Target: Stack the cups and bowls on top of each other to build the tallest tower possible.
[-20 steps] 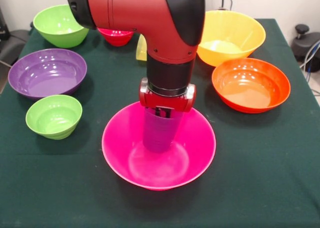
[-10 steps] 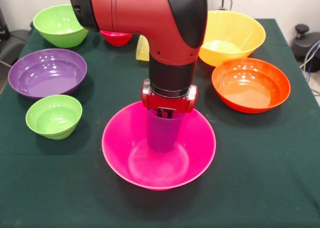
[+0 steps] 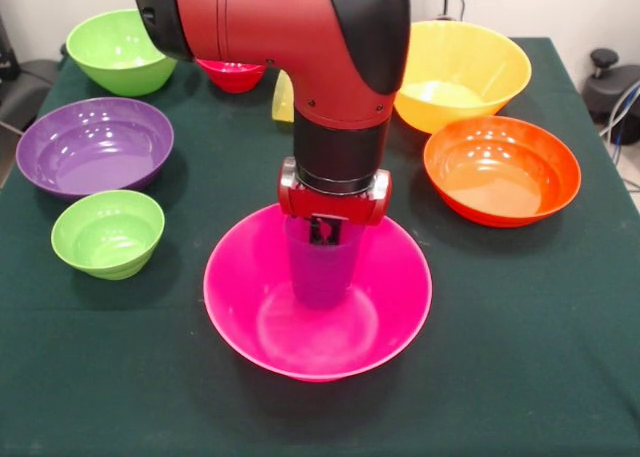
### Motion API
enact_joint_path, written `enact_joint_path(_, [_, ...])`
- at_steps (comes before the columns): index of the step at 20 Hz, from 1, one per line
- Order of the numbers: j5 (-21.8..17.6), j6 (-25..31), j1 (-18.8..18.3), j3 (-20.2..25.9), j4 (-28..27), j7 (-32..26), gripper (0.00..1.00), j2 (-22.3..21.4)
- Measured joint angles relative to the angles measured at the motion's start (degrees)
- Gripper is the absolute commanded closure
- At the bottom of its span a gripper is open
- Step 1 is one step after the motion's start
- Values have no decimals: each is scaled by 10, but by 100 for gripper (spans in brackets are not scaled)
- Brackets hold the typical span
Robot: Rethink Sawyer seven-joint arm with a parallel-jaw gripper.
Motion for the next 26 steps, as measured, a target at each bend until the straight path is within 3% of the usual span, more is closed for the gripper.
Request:
enact_joint_path(5, [0,0,-10,4,-2,0,100,-10])
enact_joint_path(19, [0,0,-8,18,-110,0,100,51])
enact_joint_path(26, [0,1,-7,19,-133,0,100,61])
